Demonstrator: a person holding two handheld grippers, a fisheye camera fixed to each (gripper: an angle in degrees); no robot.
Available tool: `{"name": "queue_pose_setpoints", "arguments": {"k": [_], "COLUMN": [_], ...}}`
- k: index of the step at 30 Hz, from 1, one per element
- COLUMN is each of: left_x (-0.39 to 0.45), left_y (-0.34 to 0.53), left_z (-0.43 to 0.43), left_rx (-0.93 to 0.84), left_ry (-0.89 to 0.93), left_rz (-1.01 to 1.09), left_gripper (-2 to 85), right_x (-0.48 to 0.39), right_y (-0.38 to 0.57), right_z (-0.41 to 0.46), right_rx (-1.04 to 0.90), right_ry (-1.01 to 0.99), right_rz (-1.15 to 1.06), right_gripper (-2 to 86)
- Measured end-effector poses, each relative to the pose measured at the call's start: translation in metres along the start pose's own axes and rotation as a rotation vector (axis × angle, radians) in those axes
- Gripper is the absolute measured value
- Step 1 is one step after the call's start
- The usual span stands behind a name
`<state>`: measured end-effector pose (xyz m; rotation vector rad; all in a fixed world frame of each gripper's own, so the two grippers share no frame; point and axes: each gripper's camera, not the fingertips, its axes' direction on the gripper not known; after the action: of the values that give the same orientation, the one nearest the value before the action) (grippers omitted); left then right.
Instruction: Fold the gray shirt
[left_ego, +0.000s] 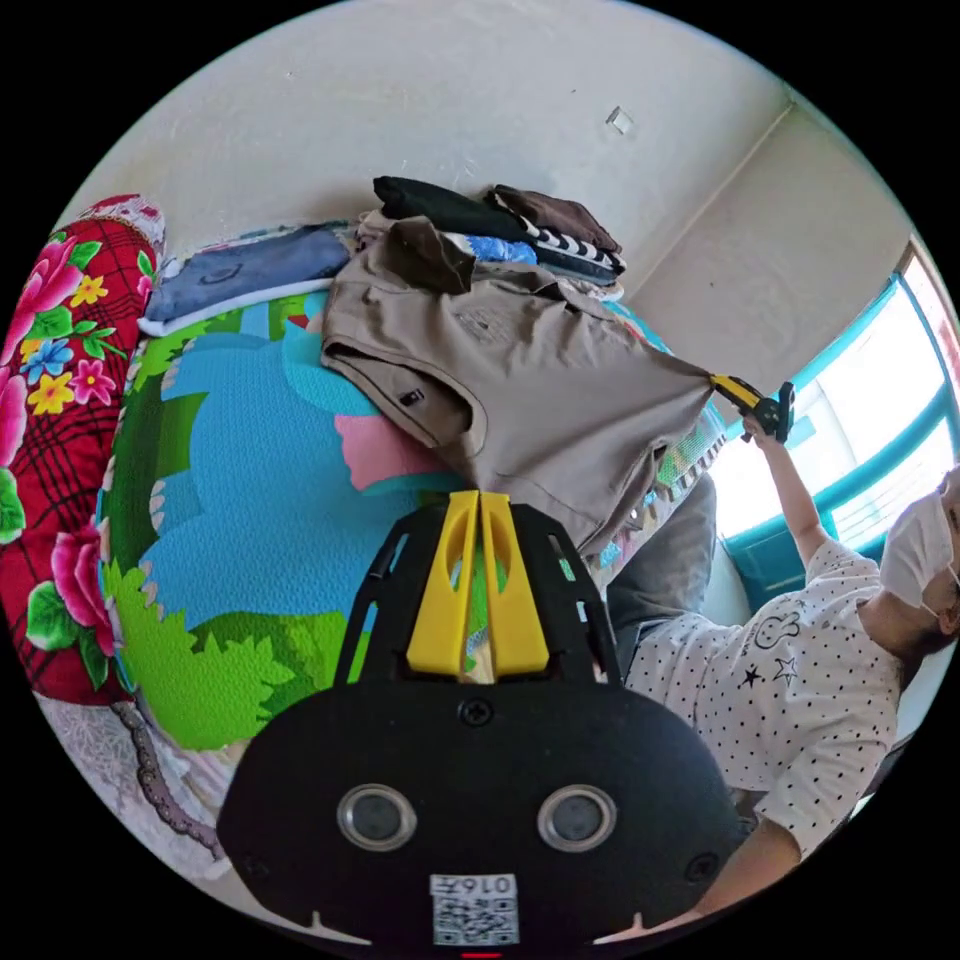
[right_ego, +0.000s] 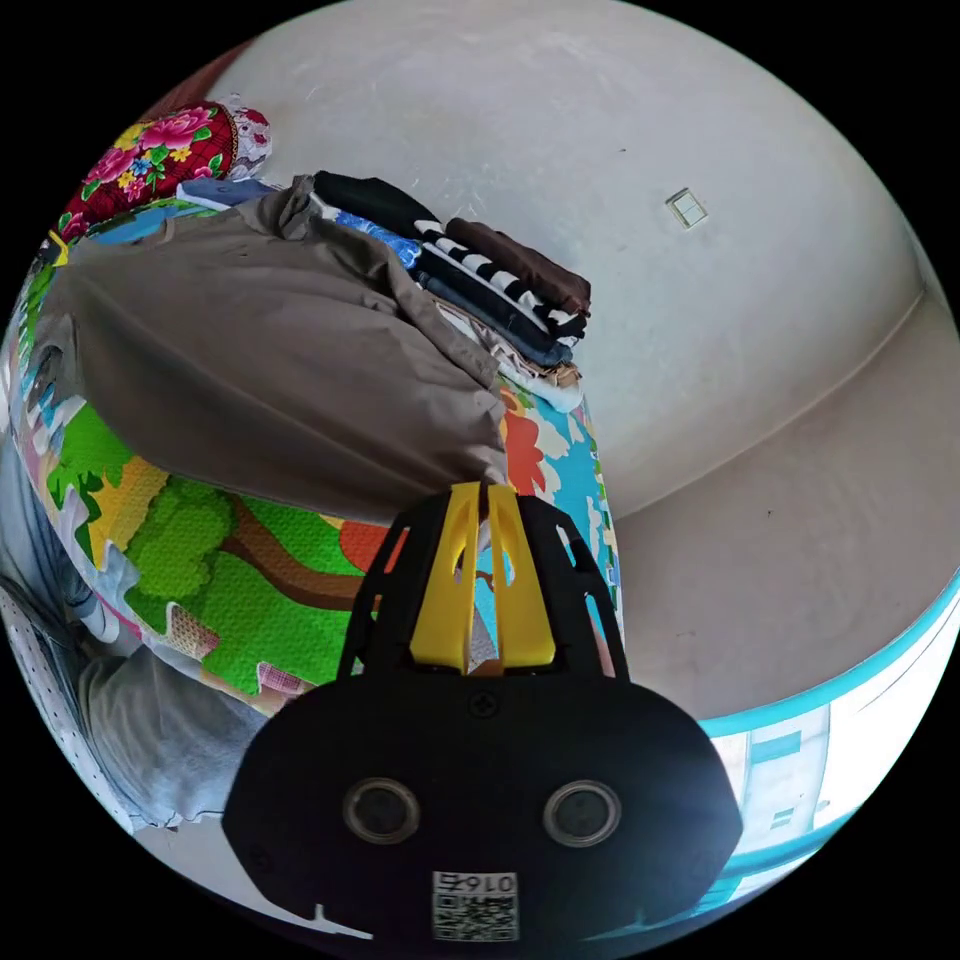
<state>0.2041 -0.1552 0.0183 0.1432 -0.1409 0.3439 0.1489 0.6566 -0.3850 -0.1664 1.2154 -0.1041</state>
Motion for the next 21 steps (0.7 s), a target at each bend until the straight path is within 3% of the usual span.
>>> {"name": "queue_pose_setpoints", "arguments": {"k": [3,6,9,12,17,21], "left_x": [-0.004,-0.006,0.017,0.051,0.098,0.108], "left_y": [0.02,0.039,0.055,0.069,0.083,0.083], "left_z": [-0.008,0.017,0.046,0.065,0.079,0.101], "left_rx": [0.028,-0.038,-0.06,-0.03,0.067,0.005], "left_ry": [-0.077,-0.053,-0.054,-0.169,-0.18,-0.218], "left_rz": [0.021,0.018,0.058,0.111,0.209,0.213], "left_gripper": [-1.0,-0.9,-0.8,-0.2,-0.1,1.9], "right_x": [0.015,-0.005,-0.038,-0.046,-0.047,-0.077], "right_y": [0.014,0.029,0.044,0.055,0.071,0.076], "right_z": [-0.016,0.001,0.019,0.006,-0.039,-0.088], "right_rx": [0.017,-0.1,-0.207,-0.138,0.048,0.225], "right_ry": [-0.044,-0.118,-0.011,0.004,-0.291,-0.489], "right_rz": [0.079,0.034,-0.03,0.045,0.268,0.221], "right_gripper": [0.1,0.2,0.6,1.8,5.3,3.8]}}
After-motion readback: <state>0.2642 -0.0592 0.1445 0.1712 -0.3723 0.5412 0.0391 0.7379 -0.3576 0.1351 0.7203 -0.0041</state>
